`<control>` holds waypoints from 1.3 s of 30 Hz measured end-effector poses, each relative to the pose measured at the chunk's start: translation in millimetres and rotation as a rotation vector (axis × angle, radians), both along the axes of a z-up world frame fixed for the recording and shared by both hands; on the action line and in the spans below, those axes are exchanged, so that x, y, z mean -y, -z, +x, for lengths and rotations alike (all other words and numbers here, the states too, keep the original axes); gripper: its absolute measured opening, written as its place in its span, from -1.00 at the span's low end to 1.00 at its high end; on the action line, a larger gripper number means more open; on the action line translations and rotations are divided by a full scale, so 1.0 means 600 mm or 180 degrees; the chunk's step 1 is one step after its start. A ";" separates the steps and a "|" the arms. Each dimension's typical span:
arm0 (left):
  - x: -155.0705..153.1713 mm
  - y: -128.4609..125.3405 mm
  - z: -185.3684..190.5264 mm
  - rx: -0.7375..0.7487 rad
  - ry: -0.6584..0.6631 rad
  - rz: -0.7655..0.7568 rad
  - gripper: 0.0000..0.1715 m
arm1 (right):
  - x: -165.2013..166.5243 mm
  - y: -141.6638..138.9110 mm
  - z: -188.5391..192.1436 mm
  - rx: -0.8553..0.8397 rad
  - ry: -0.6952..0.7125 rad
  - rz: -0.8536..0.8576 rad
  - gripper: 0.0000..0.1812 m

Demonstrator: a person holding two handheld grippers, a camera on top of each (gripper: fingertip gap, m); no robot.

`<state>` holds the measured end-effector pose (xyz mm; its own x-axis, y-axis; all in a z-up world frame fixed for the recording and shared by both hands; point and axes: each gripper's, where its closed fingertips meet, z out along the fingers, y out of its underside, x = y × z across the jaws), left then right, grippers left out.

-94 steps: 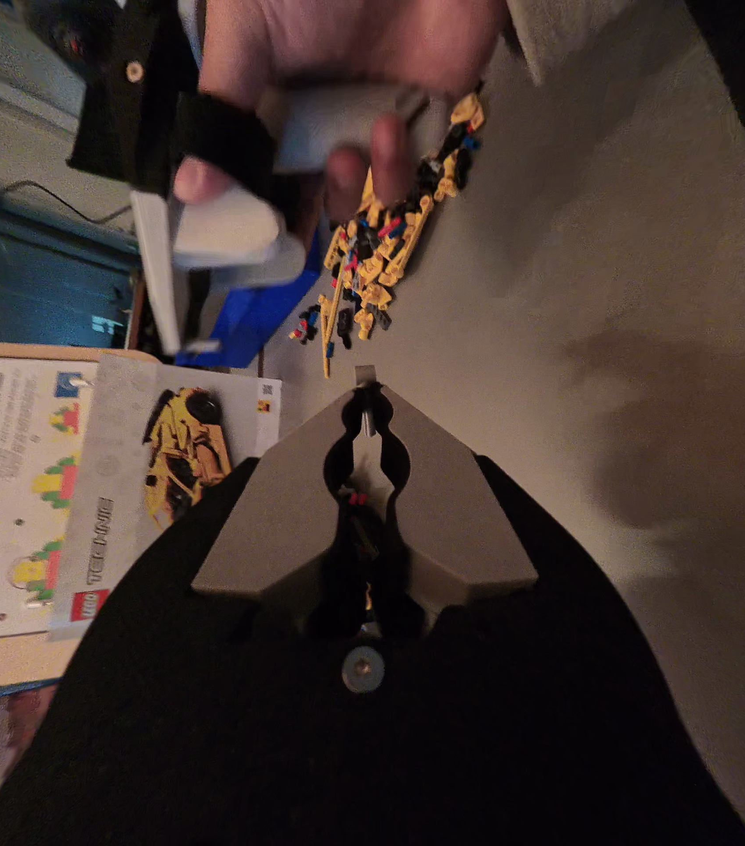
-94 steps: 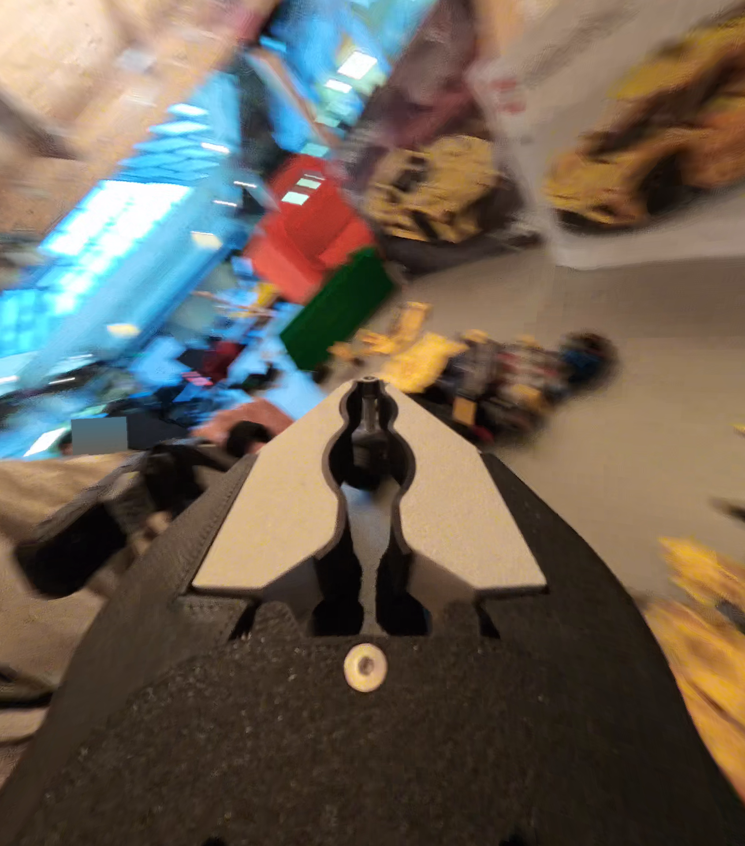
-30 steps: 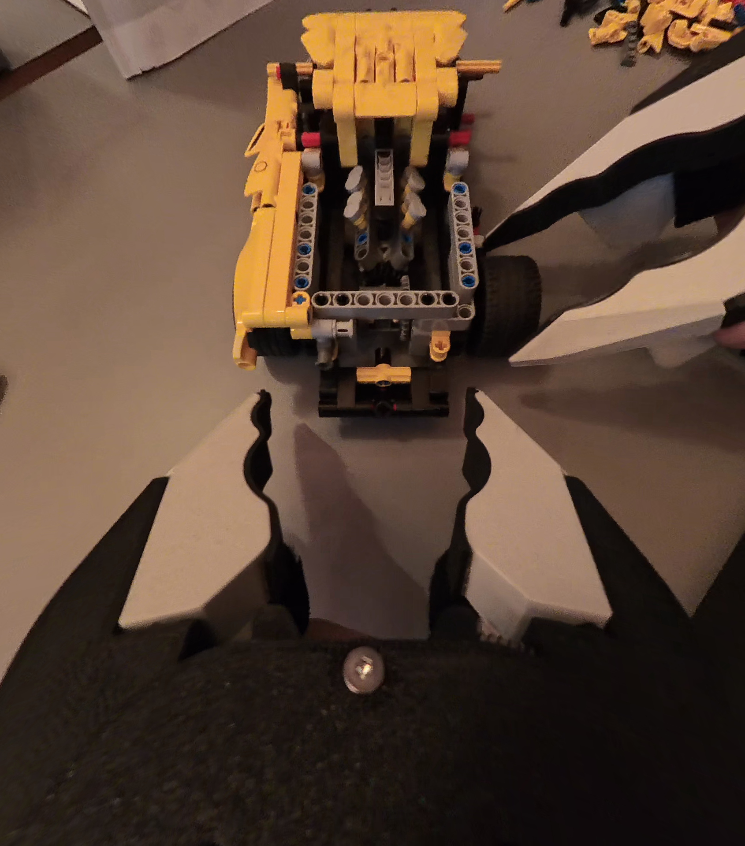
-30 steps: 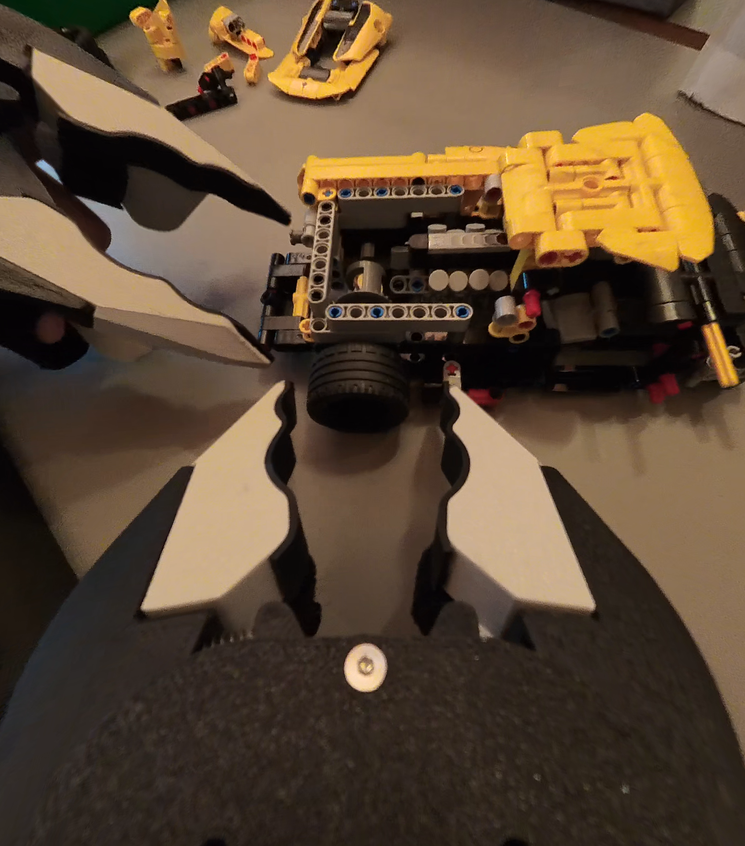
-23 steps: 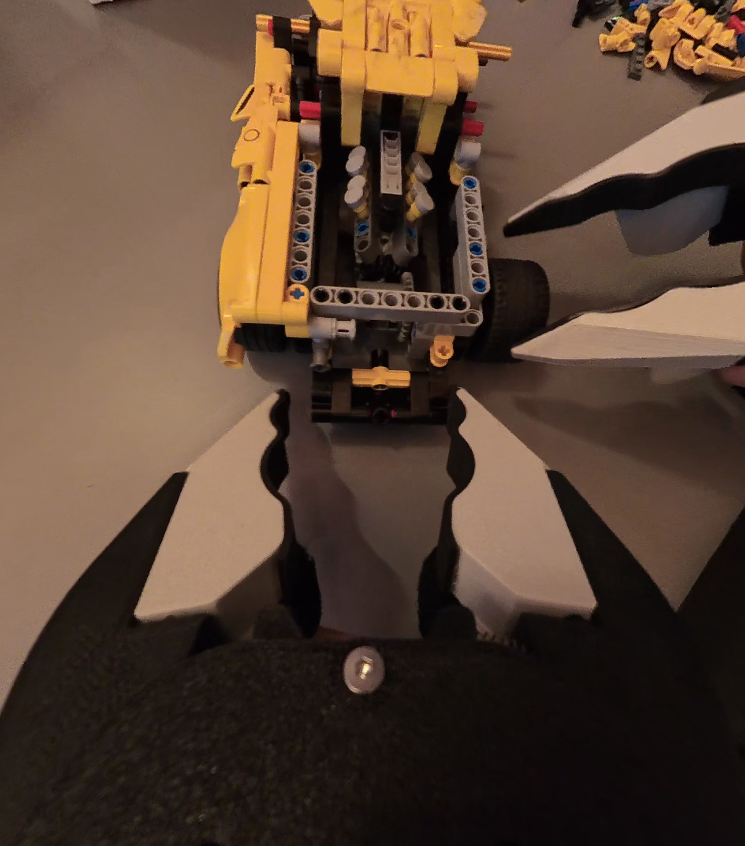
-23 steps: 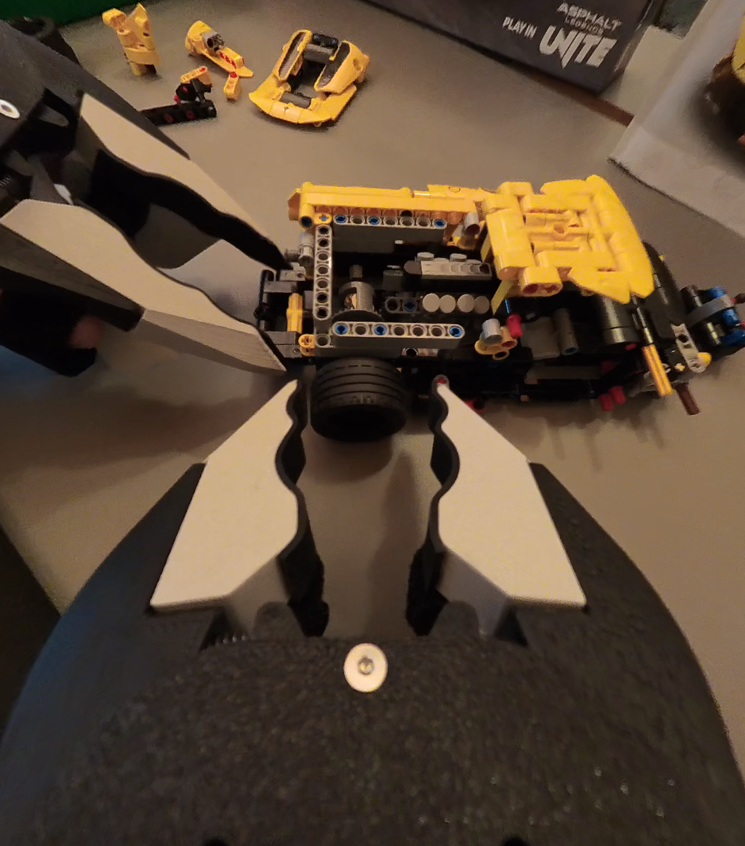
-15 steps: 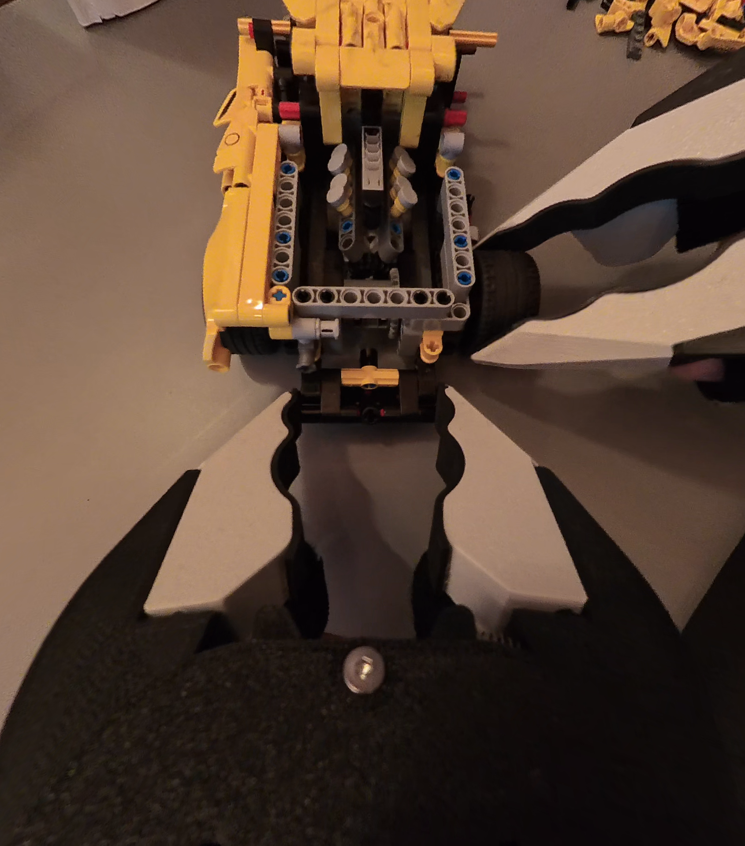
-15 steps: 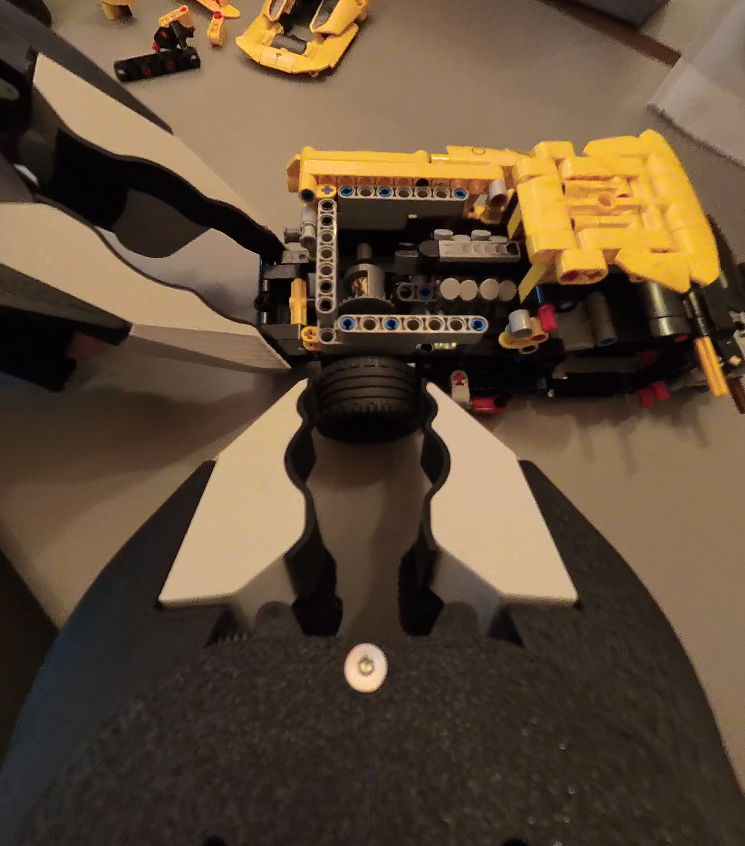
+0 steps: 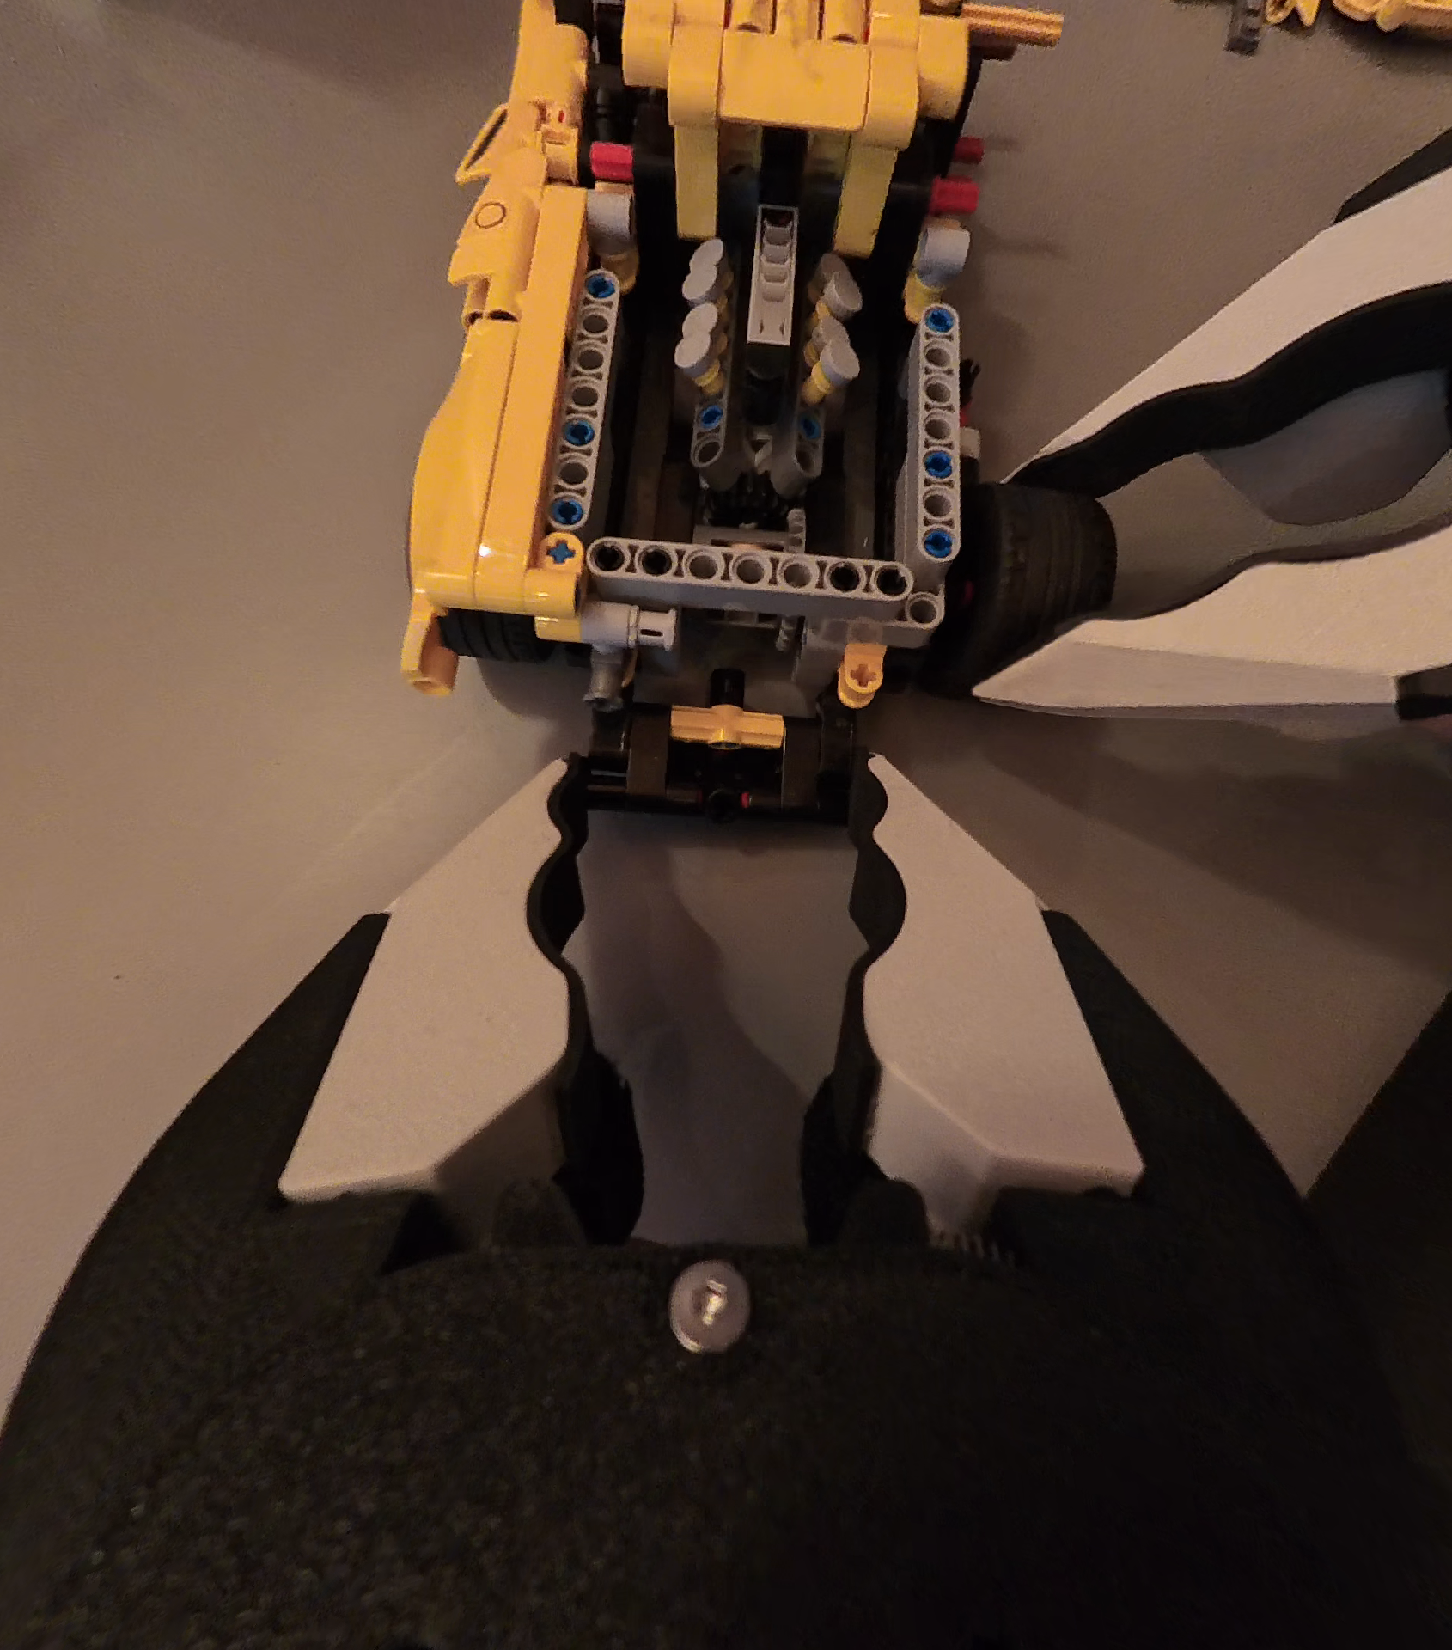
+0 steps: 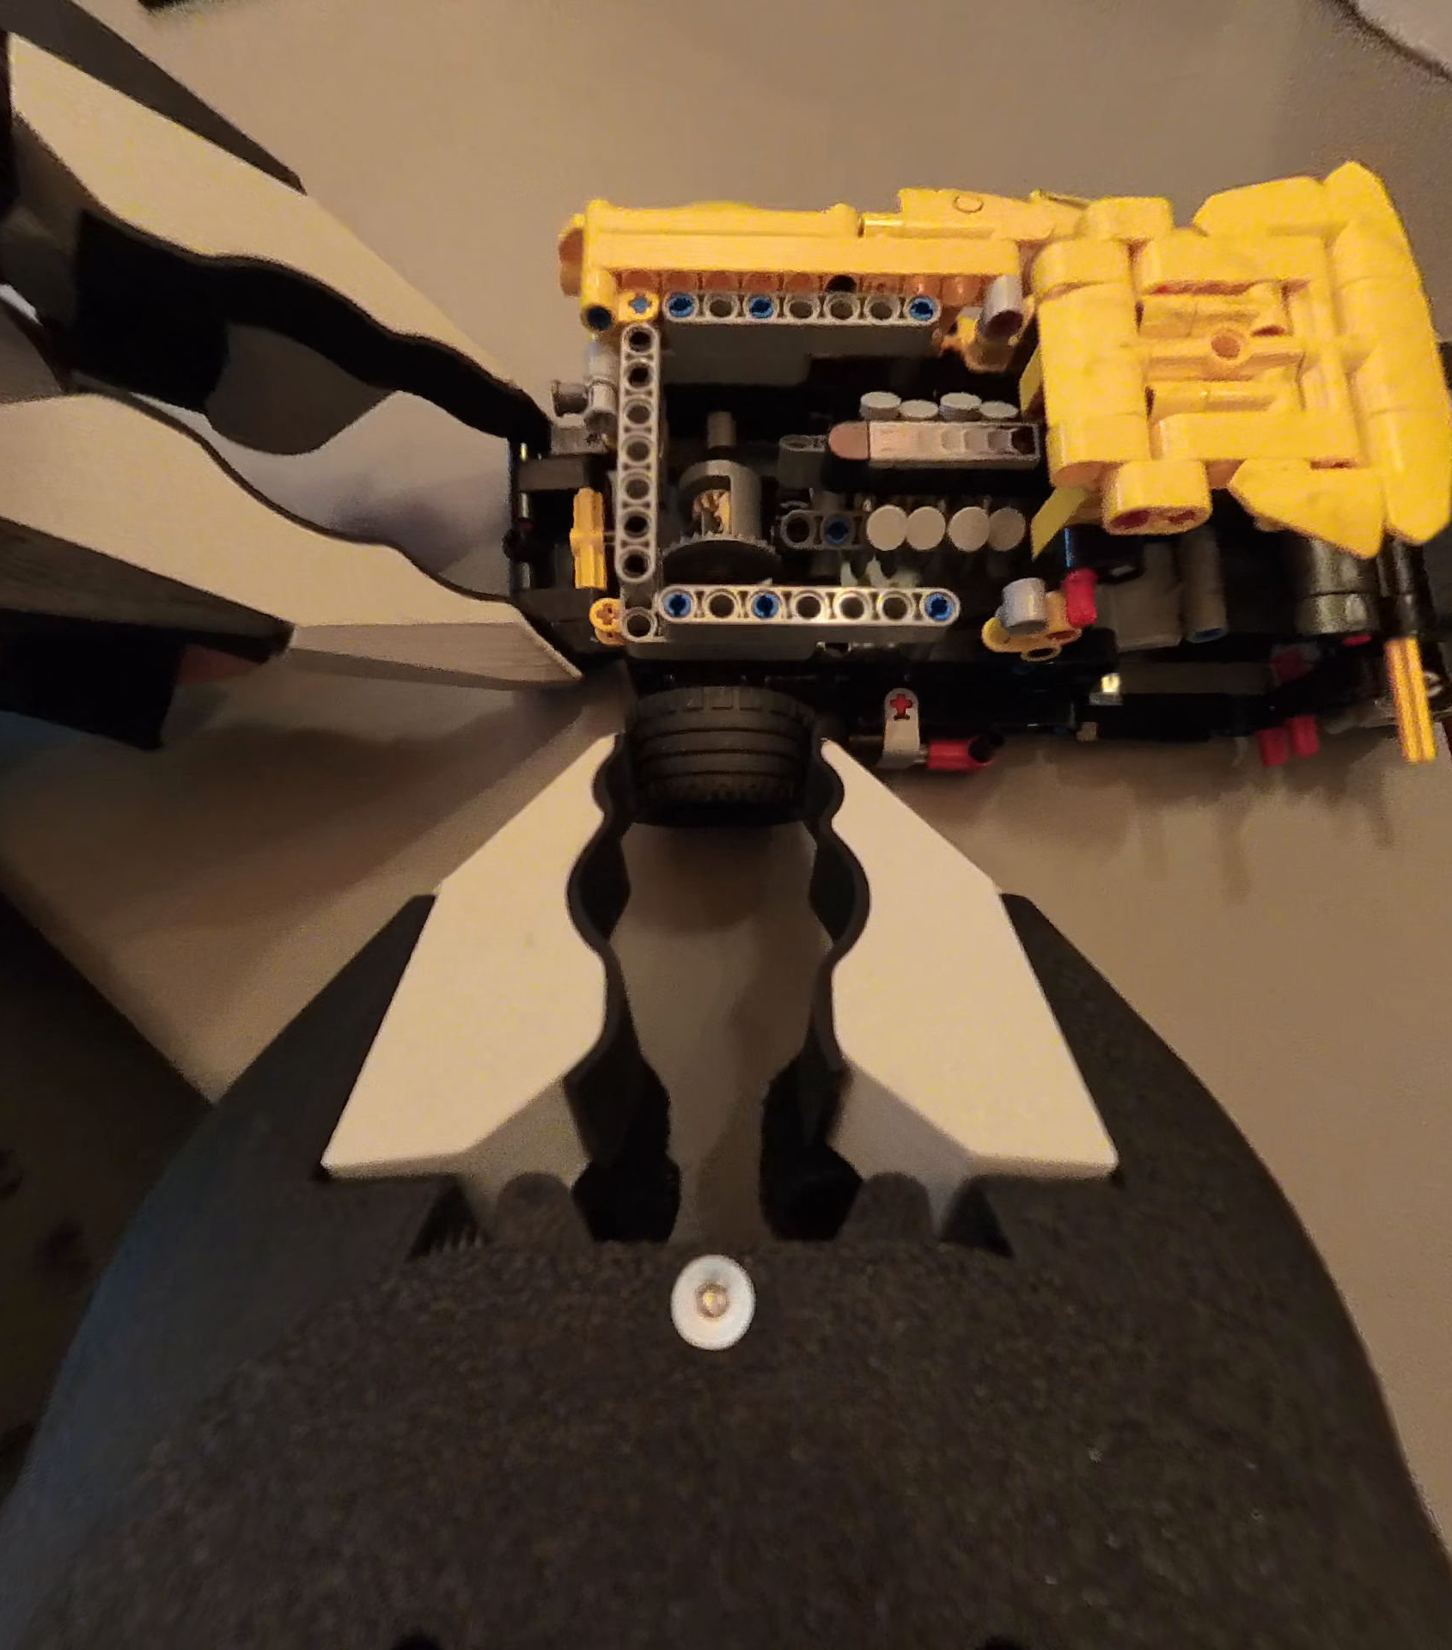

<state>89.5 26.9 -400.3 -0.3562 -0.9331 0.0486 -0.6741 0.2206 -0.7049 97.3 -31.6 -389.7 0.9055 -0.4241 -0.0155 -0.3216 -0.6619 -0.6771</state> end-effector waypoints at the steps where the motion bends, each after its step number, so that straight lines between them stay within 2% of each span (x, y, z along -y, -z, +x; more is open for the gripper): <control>1: 0.001 0.000 -0.001 -0.0001 0.0008 -0.0011 -0.32 | 0.003 0.000 -0.002 -0.0101 0.0008 -0.0045 -0.60; 2: -0.003 0.000 -0.001 0.0001 -0.0030 -0.0001 -0.32 | 0.009 0.000 -0.007 -0.0303 0.0019 -0.0059 -0.61; 5: -0.059 -0.003 0.009 0.0073 -0.0365 0.0266 -0.33 | 0.046 -0.001 -0.026 -0.0996 0.0011 -0.0106 -0.61; 7: -0.058 -0.005 0.006 0.0076 -0.0331 -0.0060 -0.33 | 0.066 -0.008 -0.034 -0.0978 -0.0114 -0.0036 -0.60; 9: -0.060 -0.002 0.003 0.0073 -0.0289 0.0105 -0.33 | 0.069 -0.029 -0.045 -0.1034 -0.0256 0.0317 -0.59; 13: -0.064 -0.002 0.001 0.0053 -0.0296 0.0143 -0.33 | 0.081 -0.079 -0.035 -0.0737 -0.0550 0.1017 -0.57; 16: -0.064 -0.002 -0.002 0.0113 -0.0293 0.0078 -0.32 | 0.083 -0.130 -0.034 -0.0020 -0.0923 0.1561 -0.56; 19: -0.064 -0.004 -0.003 0.0159 -0.0320 0.0027 -0.32 | 0.076 -0.160 -0.034 0.0267 -0.1057 0.1892 -0.55; 22: -0.069 -0.029 -0.015 0.0268 -0.0421 -0.0245 -0.32 | 0.064 -0.197 -0.036 0.0684 -0.1196 0.2290 -0.55; 25: -0.069 -0.089 -0.036 0.0576 -0.0548 -0.0817 -0.33 | 0.045 -0.204 -0.043 0.0968 -0.1428 0.2152 -0.55; 27: -0.023 -0.149 -0.054 0.0756 -0.0192 -0.1559 -0.36 | 0.030 -0.208 -0.044 0.1401 -0.1624 0.1912 -0.55; 28: 0.002 -0.177 -0.066 0.0807 0.0081 -0.1846 -0.50 | 0.022 -0.207 -0.047 0.1591 -0.1745 0.1764 -0.55; 29: 0.023 -0.202 -0.078 0.0872 0.0331 -0.2011 -0.64 | 0.013 -0.206 -0.051 0.1763 -0.1868 0.1630 -0.55; 31: 0.044 -0.233 -0.090 0.1055 0.0610 -0.2102 -0.72 | -0.003 -0.206 -0.059 0.2070 -0.2073 0.1417 -0.55; 33: 0.055 -0.231 -0.093 0.1041 0.0760 -0.1979 -0.72 | -0.017 -0.204 -0.072 0.2279 -0.2311 0.1276 -0.55; 35: 0.051 -0.215 -0.085 0.0951 0.0726 -0.1849 -0.72 | -0.027 -0.197 -0.080 0.2372 -0.2448 0.1137 -0.55; 39: 0.062 -0.208 -0.090 0.0859 0.0852 -0.2009 -0.76 | -0.040 -0.177 -0.092 0.2453 -0.2613 0.0916 -0.55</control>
